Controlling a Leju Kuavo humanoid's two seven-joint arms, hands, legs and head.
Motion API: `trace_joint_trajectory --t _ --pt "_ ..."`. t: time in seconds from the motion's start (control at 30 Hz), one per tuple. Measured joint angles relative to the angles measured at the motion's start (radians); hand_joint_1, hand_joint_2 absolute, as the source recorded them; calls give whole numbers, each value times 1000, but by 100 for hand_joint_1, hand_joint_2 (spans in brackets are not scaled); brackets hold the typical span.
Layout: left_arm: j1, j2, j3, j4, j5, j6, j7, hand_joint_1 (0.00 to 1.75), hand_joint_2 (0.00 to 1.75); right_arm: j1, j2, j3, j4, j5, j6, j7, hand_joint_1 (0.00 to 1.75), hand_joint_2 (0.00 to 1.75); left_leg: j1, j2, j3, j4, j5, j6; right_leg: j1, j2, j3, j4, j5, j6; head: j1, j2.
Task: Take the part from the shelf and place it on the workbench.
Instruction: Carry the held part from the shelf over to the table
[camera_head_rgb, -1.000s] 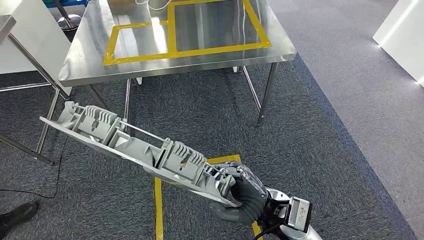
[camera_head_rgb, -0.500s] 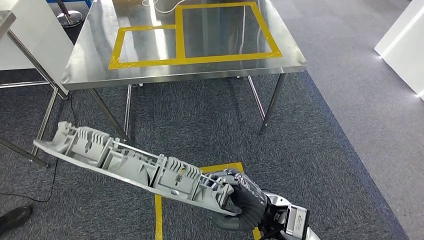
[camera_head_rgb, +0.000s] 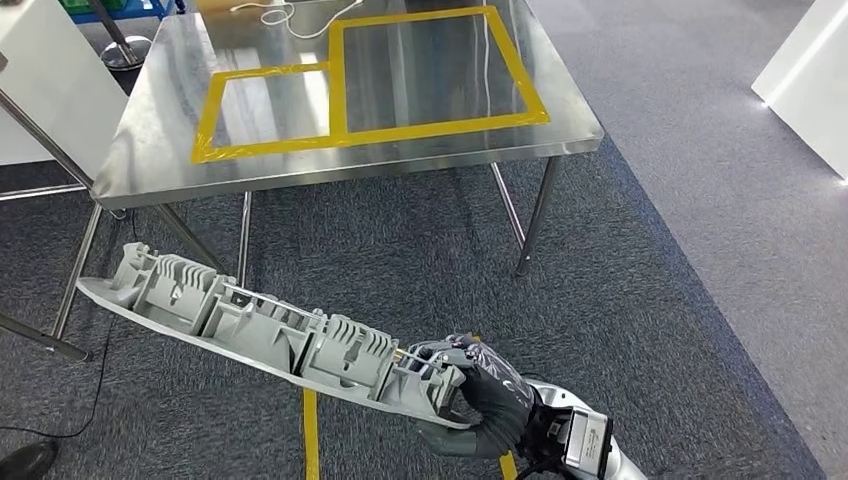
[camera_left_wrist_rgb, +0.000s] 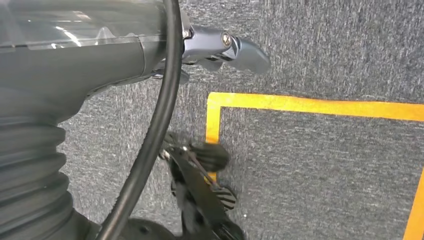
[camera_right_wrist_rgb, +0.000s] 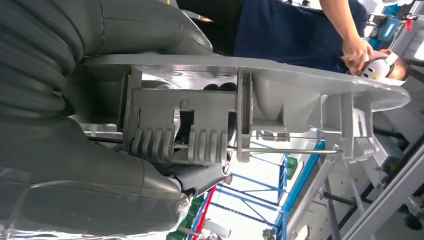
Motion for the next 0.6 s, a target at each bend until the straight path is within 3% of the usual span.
trace_joint_trajectory --t 0.03,0.07,0.17,0.23,0.37,0.4,0.5,0.53,0.57,0.6 --pt "2 0 0 0 0 0 0 0 175 0 0 0 0 1 0 0 175 175 0 0 -22 11 -6 0 0 1 10 0 -8 0 0 0" --pt "3 0 0 0 0 0 0 0 175 0 0 0 0 2 -1 0 175 175 0 1 -27 -14 14 2 1 -1 22 0 -17 1 0 0" --pt "3 3 0 0 -1 0 0 0 175 -2 0 1 0 10 -5 1 175 175 -7 29 10 -195 153 23 4 -12 57 1 -45 7 -1 0" --pt "1 5 0 0 -2 0 -1 0 175 -5 0 3 1 16 -8 1 175 175 -14 44 24 -250 185 35 8 -17 67 4 -59 20 -1 0" --pt "1 7 0 0 -3 0 -4 0 175 -11 -1 6 1 14 -12 6 175 175 -8 27 50 -266 187 54 8 -17 66 50 -76 44 2 0" --pt "0 7 0 0 -4 0 -5 0 175 -12 -1 7 1 13 -13 6 175 175 -7 24 58 -269 186 59 6 -14 43 93 -93 48 3 0" --pt "-2 7 0 0 -4 0 -7 0 175 -11 -1 8 0 7 -16 4 175 175 -8 17 68 -271 173 66 3 -8 -76 265 -166 57 6 0" --pt "-1 6 0 0 -4 0 -8 0 175 -10 -1 8 0 6 -17 3 175 175 -8 15 75 -271 166 66 2 -7 -104 289 -171 58 6 0" --pt "-1 6 0 0 -4 0 -8 0 175 -9 -1 8 0 4 -17 2 175 175 -8 13 84 -271 159 65 2 -7 -115 276 -153 58 6 0" --pt "0 6 0 0 -4 0 -9 0 175 -8 -2 8 0 3 -17 1 175 175 -9 11 96 -271 151 64 2 -7 -110 230 -114 56 6 0"
